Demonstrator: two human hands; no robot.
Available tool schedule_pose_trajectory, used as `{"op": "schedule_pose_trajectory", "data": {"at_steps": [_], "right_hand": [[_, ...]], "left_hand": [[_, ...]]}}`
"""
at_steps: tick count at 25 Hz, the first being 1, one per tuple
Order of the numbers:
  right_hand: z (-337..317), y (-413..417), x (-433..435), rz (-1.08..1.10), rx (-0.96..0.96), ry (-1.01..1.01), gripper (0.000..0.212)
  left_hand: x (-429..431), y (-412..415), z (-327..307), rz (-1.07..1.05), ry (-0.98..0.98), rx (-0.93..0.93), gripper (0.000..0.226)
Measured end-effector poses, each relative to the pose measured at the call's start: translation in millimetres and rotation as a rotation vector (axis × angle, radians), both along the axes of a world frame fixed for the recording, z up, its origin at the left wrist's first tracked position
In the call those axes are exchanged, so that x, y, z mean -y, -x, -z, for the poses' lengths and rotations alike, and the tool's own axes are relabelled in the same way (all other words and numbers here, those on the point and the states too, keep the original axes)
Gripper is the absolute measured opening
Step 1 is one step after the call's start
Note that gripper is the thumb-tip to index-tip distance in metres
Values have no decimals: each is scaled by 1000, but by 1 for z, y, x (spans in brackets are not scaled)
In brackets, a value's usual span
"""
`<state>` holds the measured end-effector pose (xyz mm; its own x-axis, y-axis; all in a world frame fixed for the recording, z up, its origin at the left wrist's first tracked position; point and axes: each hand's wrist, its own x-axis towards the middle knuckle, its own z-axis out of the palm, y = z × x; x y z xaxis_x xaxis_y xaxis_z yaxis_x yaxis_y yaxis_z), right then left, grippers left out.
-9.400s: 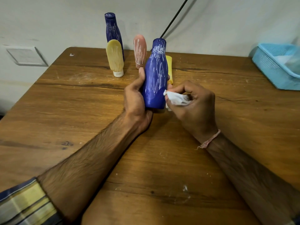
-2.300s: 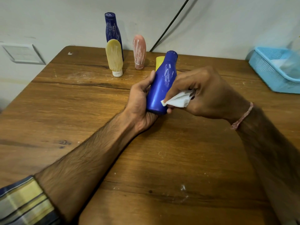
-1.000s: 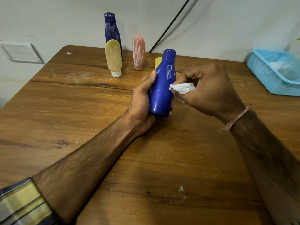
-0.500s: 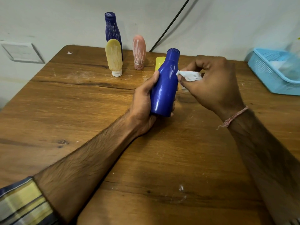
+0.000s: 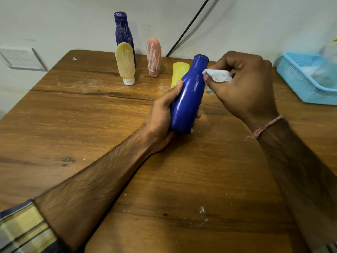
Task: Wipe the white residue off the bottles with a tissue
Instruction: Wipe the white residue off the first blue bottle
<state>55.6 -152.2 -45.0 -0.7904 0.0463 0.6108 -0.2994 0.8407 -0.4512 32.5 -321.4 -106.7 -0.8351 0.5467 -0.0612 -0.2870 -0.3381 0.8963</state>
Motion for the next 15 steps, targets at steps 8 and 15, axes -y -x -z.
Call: {"op": "schedule_pose_trajectory", "data": {"at_steps": [8, 15], "right_hand": [[0, 1, -2, -256, 48, -160, 17], [3, 0, -1, -296, 64, -168, 26]], "left_hand": [[-2, -1, -1, -26, -11, -3, 54], [-1, -1, -2, -49, -24, 22, 57]]}}
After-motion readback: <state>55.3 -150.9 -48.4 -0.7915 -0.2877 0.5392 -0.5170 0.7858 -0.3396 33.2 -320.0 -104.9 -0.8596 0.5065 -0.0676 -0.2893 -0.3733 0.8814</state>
